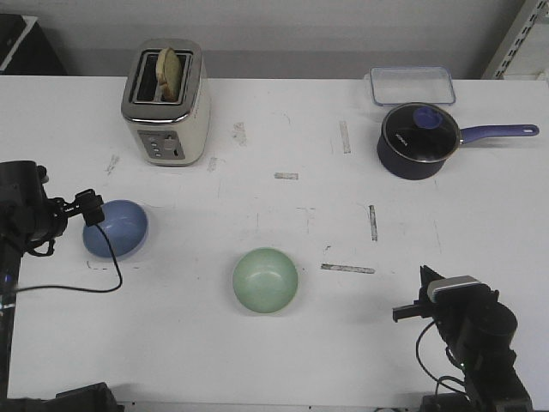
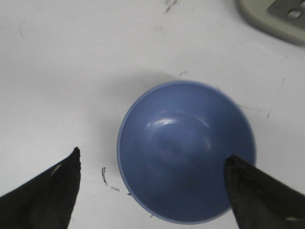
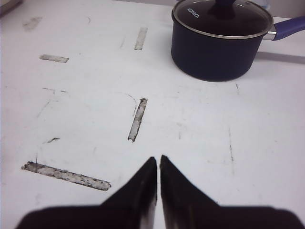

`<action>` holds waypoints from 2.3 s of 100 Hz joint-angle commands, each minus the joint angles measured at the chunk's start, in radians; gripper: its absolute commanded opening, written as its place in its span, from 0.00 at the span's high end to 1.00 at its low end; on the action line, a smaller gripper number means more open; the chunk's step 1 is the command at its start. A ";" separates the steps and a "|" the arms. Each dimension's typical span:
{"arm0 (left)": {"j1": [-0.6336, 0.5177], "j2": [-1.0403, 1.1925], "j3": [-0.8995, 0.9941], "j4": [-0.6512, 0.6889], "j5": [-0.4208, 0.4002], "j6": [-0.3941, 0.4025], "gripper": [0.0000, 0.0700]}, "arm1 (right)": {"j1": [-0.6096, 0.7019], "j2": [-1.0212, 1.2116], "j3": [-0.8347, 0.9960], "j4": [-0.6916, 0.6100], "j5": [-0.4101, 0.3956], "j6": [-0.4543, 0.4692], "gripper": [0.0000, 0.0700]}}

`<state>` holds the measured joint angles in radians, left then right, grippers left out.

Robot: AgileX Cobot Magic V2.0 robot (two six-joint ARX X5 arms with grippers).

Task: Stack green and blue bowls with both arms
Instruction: 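Reach the left gripper to the light blue bowl and grip its rim, then lift the blue bowl and lower it into the green bowl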

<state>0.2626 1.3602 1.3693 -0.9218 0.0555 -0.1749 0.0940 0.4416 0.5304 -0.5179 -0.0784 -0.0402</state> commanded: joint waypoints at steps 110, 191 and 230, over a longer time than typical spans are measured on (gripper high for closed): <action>0.063 0.314 0.014 0.020 0.058 -0.027 1.00 | 0.020 0.005 0.008 0.008 -0.002 0.010 1.00; -0.674 -0.179 0.015 0.104 0.232 -0.108 1.00 | 0.020 0.005 0.008 0.008 -0.001 0.016 1.00; -0.928 0.082 0.015 0.036 0.094 -0.090 1.00 | 0.020 0.005 0.008 0.007 -0.002 0.018 1.00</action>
<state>-0.6559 1.3998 1.3693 -0.8867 0.1539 -0.2729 0.1120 0.4416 0.5304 -0.5182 -0.0788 -0.0364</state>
